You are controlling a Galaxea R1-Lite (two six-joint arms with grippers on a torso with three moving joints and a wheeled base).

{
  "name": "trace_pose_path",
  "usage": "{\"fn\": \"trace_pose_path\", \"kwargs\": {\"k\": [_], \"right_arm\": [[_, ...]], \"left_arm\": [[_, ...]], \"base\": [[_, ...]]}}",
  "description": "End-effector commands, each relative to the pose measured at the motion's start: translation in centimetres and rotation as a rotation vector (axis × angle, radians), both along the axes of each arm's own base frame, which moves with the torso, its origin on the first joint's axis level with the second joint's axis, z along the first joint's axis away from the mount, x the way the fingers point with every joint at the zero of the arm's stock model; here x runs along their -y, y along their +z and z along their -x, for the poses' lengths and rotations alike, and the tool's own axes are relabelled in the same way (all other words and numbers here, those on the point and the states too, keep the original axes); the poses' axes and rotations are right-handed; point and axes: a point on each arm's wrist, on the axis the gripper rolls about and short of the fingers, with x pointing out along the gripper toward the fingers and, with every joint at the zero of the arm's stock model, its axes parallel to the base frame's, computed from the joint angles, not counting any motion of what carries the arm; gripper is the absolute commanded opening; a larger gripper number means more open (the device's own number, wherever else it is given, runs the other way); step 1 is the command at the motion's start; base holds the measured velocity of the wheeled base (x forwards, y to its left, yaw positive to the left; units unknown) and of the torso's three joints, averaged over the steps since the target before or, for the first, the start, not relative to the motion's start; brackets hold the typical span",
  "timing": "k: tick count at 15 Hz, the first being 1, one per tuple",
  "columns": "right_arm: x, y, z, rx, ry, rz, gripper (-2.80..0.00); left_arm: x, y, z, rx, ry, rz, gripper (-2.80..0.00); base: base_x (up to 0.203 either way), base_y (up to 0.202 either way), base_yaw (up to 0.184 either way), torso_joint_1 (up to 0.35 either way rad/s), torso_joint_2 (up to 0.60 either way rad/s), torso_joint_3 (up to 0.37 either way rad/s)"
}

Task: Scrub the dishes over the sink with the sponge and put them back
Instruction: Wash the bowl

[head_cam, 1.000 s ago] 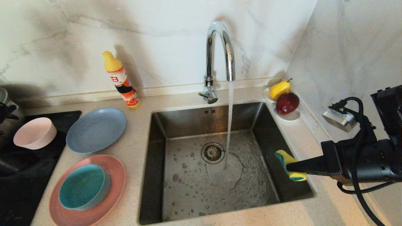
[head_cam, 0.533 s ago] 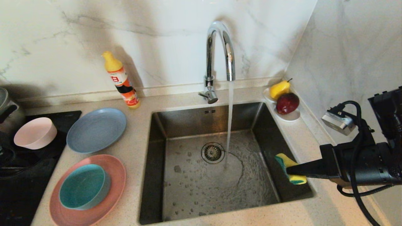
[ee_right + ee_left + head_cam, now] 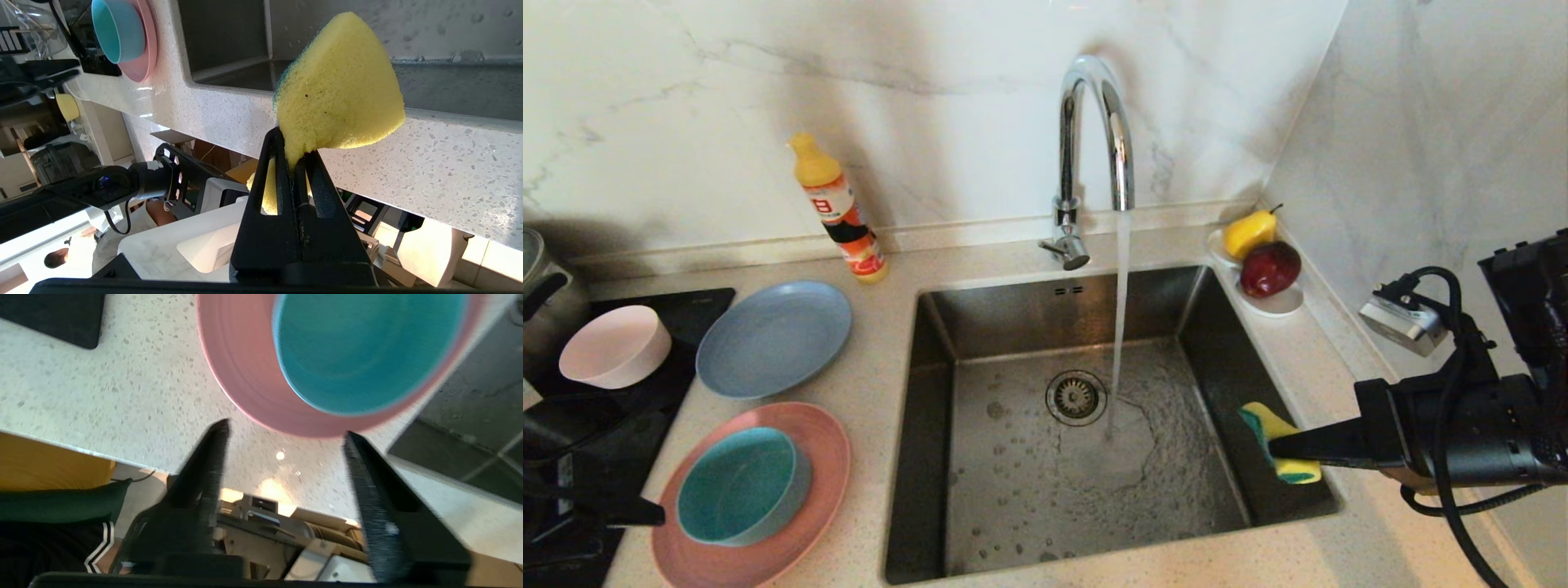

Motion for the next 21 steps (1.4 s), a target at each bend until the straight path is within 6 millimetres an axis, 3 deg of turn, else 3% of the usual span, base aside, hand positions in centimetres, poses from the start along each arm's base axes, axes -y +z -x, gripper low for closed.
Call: {"fn": "trace_pose_path", "kwargs": {"k": [1, 8, 16, 21], "right_arm": [[0.1, 0.0, 0.0, -0.005, -0.004, -0.003, -2.8], [0.1, -0.1, -0.1, -0.008, -0.004, -0.003, -2.8], [0.1, 0.0, -0.1, -0.004, -0.003, -0.005, -2.8], [0.0, -0.1, -0.2, -0.008, -0.002, -0.002, -2.8]], "left_arm": [[-0.2, -1.4, -0.4, -0.036, 0.0, 0.015, 0.0], [-0.2, -4.9, -1.1, -0.068, -0.015, 0.011, 0.0], [-0.9, -8.0, -3.6, -0.038, -0.001, 0.019, 0.0], [-1.3, -8.2, -4.6, 0.013, 0.03, 0.013, 0.0]], "base": [[0.0, 0.0, 0.0, 0.0, 0.0, 0.0], [0.0, 0.0, 0.0, 0.0, 0.0, 0.0], [0.0, 0.0, 0.0, 0.0, 0.0, 0.0], [0.0, 0.0, 0.0, 0.0, 0.0, 0.0]]}}
